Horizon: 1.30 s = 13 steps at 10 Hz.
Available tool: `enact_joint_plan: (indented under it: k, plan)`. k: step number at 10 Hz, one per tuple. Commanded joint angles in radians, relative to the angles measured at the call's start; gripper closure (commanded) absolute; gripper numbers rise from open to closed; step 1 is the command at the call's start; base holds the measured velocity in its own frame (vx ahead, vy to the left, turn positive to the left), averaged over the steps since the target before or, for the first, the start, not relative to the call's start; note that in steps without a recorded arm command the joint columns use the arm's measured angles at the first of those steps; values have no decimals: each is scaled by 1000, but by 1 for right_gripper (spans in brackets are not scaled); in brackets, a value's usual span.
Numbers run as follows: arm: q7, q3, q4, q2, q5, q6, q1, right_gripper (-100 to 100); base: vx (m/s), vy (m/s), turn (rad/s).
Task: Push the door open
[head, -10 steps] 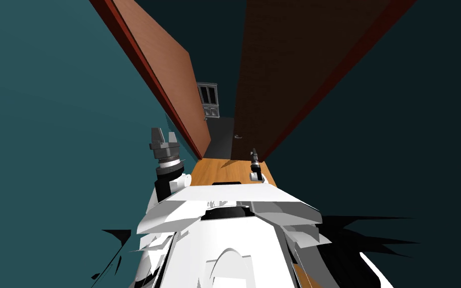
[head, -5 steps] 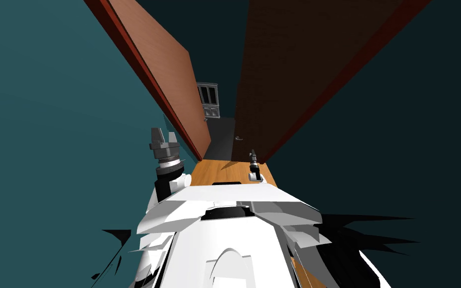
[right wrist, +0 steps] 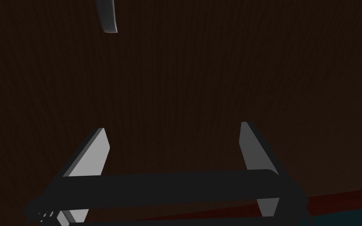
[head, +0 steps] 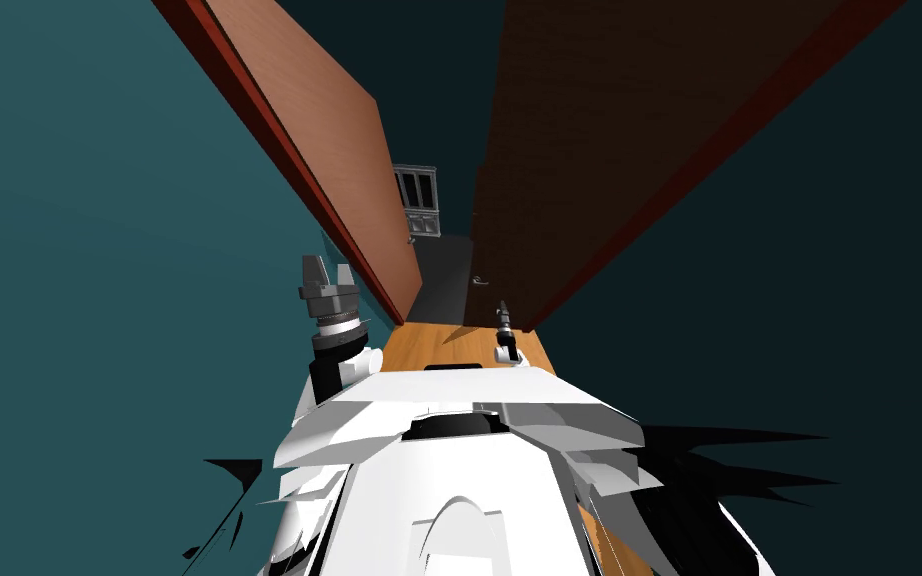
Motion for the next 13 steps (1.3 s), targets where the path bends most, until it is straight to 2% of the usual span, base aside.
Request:
enact_joint_plan:
  k: [1,8,13]
  plan:
    - [-1,-4,35,5,-1,-4,-15,-100,93,8,8]
    - [-3,-18,169,43,0,-15,-67,-100,101,14,10]
    - [-4,-28,276,86,0,-24,-108,-100,113,8,11]
